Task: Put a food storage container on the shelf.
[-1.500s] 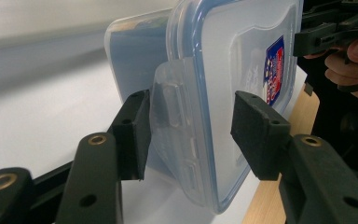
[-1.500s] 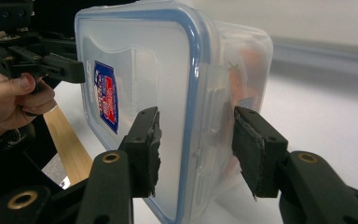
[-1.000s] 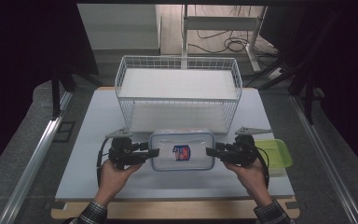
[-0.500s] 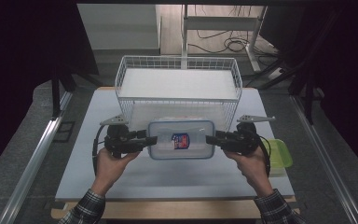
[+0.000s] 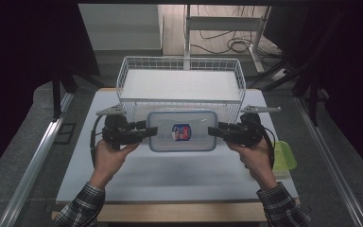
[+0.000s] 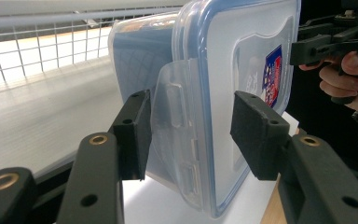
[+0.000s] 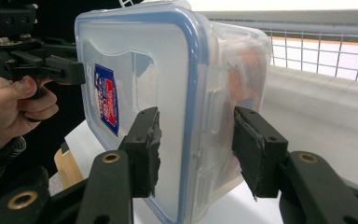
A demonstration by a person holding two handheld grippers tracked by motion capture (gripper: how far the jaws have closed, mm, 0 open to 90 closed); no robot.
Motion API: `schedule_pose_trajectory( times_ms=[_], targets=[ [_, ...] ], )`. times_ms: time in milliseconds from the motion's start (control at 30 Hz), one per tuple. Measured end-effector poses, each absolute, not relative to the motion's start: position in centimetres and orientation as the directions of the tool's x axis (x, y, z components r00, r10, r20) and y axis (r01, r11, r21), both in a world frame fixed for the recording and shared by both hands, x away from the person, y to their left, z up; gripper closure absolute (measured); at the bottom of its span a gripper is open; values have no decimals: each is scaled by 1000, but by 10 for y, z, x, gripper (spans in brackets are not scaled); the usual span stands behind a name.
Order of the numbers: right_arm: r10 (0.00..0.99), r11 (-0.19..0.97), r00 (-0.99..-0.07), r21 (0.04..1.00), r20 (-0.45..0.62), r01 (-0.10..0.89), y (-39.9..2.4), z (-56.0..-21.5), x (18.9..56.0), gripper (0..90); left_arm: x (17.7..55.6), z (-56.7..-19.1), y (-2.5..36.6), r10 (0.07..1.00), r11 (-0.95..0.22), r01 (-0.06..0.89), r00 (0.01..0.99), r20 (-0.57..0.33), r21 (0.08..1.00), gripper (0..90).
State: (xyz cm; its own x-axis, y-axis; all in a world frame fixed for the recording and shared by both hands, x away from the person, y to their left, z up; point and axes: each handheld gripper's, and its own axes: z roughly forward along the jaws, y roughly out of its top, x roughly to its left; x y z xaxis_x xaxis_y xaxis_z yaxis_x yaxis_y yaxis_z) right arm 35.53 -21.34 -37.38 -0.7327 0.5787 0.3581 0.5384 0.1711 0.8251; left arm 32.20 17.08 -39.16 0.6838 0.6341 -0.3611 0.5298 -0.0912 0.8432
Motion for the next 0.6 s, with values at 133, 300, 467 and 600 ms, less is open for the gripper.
schedule_pose_trajectory(
  times_ms=[133, 300, 467, 600],
  targets=[
    [576, 170, -735, 828, 357, 535, -212, -370, 359, 522, 326, -386, 172, 638, -95, 523, 686, -351, 847, 493],
    [576, 160, -736, 834, 355, 528, -210, -360, 366, 522, 333, -375, 175, 640, -87, 518, 684, -351, 851, 494],
    [579, 158, -739, 842, 344, 515, -207, -349, 371, 522, 339, -364, 178, 639, -79, 509, 686, -348, 857, 494],
    [577, 155, -744, 849, 338, 506, -205, -338, 376, 522, 344, -353, 180, 640, -77, 500, 689, -342, 863, 495]
  ],
)
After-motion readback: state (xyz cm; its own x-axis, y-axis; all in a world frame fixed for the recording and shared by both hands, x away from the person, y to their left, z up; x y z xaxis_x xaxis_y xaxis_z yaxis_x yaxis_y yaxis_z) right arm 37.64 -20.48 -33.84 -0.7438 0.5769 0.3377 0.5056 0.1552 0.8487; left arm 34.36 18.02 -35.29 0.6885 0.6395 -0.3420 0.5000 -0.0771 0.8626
